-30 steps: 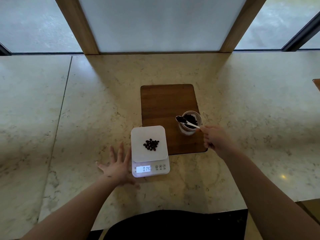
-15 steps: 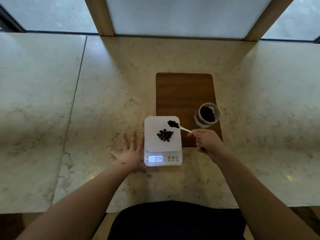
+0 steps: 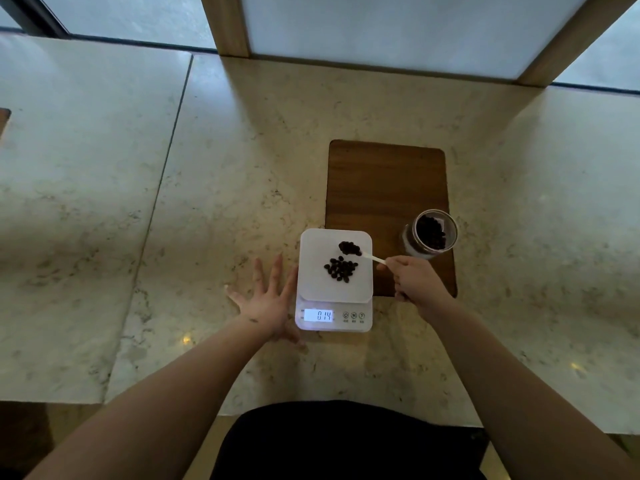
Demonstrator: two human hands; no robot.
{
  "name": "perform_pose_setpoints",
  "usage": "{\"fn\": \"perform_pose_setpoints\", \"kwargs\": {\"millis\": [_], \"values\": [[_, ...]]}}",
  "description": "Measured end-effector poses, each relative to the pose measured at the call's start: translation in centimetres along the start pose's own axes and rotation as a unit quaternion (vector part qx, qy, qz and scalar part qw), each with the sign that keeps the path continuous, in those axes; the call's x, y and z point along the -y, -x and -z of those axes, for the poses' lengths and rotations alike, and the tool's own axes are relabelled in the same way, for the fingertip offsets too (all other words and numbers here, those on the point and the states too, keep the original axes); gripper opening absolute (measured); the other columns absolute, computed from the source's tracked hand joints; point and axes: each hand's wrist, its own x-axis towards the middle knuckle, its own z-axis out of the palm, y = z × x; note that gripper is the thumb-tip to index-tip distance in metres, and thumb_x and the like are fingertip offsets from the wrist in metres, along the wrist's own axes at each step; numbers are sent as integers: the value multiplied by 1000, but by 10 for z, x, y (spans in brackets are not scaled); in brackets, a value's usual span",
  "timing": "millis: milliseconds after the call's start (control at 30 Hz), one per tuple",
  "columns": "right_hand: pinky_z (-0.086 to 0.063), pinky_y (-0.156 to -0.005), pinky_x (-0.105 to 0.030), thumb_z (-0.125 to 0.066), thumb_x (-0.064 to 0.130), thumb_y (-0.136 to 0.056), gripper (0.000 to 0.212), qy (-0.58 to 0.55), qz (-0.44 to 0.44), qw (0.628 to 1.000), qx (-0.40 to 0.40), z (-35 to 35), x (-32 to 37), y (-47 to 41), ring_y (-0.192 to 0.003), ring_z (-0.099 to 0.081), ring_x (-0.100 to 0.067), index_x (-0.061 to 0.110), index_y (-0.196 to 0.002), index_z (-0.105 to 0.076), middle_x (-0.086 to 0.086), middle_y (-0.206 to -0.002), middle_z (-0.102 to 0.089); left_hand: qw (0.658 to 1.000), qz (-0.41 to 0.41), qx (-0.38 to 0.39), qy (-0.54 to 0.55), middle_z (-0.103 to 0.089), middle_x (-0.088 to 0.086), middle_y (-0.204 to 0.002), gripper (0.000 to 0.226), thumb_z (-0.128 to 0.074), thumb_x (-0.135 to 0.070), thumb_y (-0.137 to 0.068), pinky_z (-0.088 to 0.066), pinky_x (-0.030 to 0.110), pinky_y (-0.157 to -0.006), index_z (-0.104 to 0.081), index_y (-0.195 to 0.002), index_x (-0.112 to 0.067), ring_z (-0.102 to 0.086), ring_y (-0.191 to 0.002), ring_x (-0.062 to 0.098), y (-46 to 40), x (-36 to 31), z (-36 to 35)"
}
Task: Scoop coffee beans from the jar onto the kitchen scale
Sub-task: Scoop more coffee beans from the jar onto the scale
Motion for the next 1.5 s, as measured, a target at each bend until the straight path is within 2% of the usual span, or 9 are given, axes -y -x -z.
{"fn": "perform_pose_setpoints", "kwargs": {"millis": [267,367,500,700,900,1033,1233,1367,1500], "values": [[-46,-53,-34,-49,28,-101,29,153,108,981,-60,-3,1,-5,-54,-49,-13,21,-84,-71,4,-58,-54,1000,-7,-3,3,74,-8,-129,163,-74,-92,-50,7,95,-95,59,-130,-43,69,-119,34,1,1,0],[-38,-52,-26,-47,25,-101,26,258,199,941,-86,-4,3,-2,-57,-53,-9,19,-89,-70,9,-65,-60,1000,-13,-4,6,73,-7,-132,164,-74,-93,-48,8,95,-95,58,-132,-42,69,-119,34,2,1,0],[-51,-55,-38,-45,22,-102,27,343,293,884,-120,-2,7,5,-62,-60,-18,14,-94,-70,-2,-74,-69,1000,-14,1,7,72,-6,-133,166,-74,-93,-46,9,95,-94,58,-132,-42,69,-120,35,3,0,1],[-49,-45,-38,-50,17,-99,23,425,374,806,-172,-3,12,20,-52,-54,-24,10,-85,-66,-4,-65,-60,1000,-10,11,12,73,-5,-131,165,-75,-92,-48,9,94,-96,61,-127,-41,65,-124,38,6,-2,5],[-36,-38,-28,-53,16,-99,21,439,409,775,-198,-3,13,33,-44,-42,-16,10,-82,-65,2,-59,-51,1000,-11,15,11,73,-5,-130,165,-75,-91,-50,7,94,-97,58,-133,-41,63,-126,39,8,-3,7],[-45,-40,-32,-54,15,-98,20,383,412,797,-220,-3,7,39,-46,-52,-19,8,-88,-70,-2,-62,-62,1000,-8,13,4,74,-6,-128,164,-73,-93,-49,5,95,-98,58,-132,-40,62,-127,40,8,-2,6],[-44,-46,-32,-49,18,-101,19,195,357,901,-146,-7,-26,56,-50,-53,-10,18,-91,-66,10,-60,-57,1000,-11,11,8,72,-8,-132,165,-74,-93,-47,6,94,-98,57,-133,-42,63,-127,38,6,-1,5],[-50,-53,-46,-43,22,-103,26,110,259,957,-63,-17,-59,73,-55,-55,-15,30,-82,-56,3,-62,-58,1000,-6,5,4,73,-7,-131,165,-73,-94,-46,6,94,-98,61,-127,-43,63,-126,38,6,0,4],[-54,-55,-52,-40,29,-104,26,80,170,979,-78,-25,-89,84,-52,-57,-15,26,-83,-55,-2,-60,-61,1000,2,9,-1,73,-7,-130,164,-73,-94,-47,5,95,-98,62,-125,-42,64,-125,38,8,-2,5]]}}
